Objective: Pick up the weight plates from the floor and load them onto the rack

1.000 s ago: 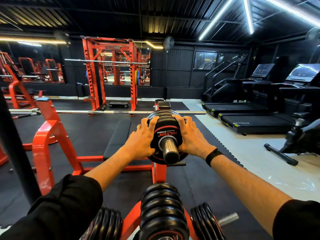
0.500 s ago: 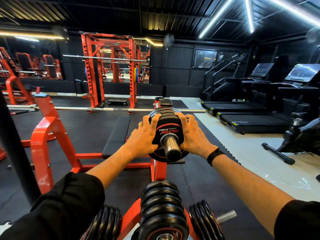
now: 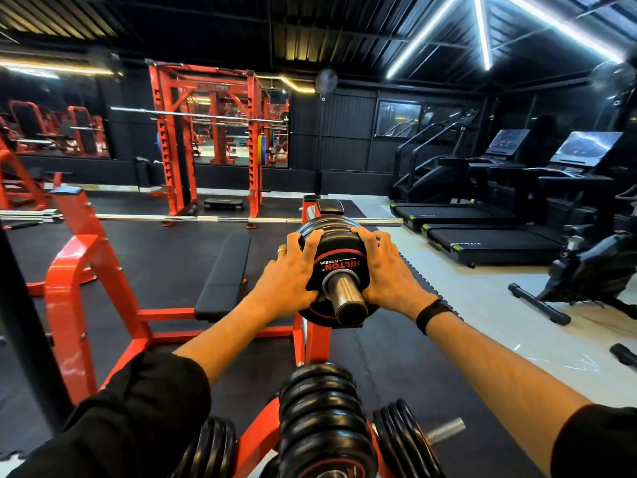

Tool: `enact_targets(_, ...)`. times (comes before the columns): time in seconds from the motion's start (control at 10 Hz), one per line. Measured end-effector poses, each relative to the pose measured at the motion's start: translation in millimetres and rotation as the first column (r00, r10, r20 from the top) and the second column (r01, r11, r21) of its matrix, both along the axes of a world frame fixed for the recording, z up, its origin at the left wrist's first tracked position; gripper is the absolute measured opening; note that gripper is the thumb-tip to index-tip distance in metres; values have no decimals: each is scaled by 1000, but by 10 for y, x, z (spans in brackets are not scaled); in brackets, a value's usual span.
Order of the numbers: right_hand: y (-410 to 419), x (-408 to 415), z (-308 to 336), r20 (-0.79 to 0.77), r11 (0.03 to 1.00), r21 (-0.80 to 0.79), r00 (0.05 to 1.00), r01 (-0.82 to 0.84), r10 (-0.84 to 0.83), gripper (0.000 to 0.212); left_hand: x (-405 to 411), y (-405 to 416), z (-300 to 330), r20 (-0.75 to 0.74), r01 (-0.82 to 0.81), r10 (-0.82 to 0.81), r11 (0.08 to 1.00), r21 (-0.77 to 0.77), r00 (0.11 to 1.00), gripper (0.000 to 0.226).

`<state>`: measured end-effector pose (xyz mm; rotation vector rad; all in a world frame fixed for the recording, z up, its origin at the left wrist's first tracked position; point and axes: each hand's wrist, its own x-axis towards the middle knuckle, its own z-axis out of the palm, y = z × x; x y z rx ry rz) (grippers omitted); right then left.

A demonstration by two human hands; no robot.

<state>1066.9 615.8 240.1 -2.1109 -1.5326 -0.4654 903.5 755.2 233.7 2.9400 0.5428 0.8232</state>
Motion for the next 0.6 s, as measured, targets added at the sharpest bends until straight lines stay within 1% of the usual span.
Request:
enact_targets(0.1, 4, -21, -9, -8, 1000, -5, 1000, 17, -17, 103, 3, -7, -9, 20, 14, -14, 1000, -8, 1000, 100)
enact_targets(0.2, -13, -85, -77, -60, 999, -6, 997, 51, -51, 107, -22, -25, -55, 39, 18, -17, 1000, -19, 999, 99)
enact_targets(0.3, -56, -171, -95, -63, 996, -27, 994, 85, -87, 110, -38, -41, -101, 51, 4, -1, 999, -54, 999, 98)
enact_targets(0.4, -261, -230, -131, -76, 992, -89, 992, 89, -96, 126, 4, -161, -227, 102, -23, 37, 991, -134, 994, 96)
enact_targets(0.5, -485, -201, -194, -82, 980, -182, 992, 83, -99, 132, 49, -276, -171, 221, -59, 95, 985, -165, 971, 87)
enact_targets(0.6, -794, -147, -320, -19, 928, -342, 986, 147, -164, 128, 152, -456, 13, 486, 60, 81, 962, -267, 870, 63)
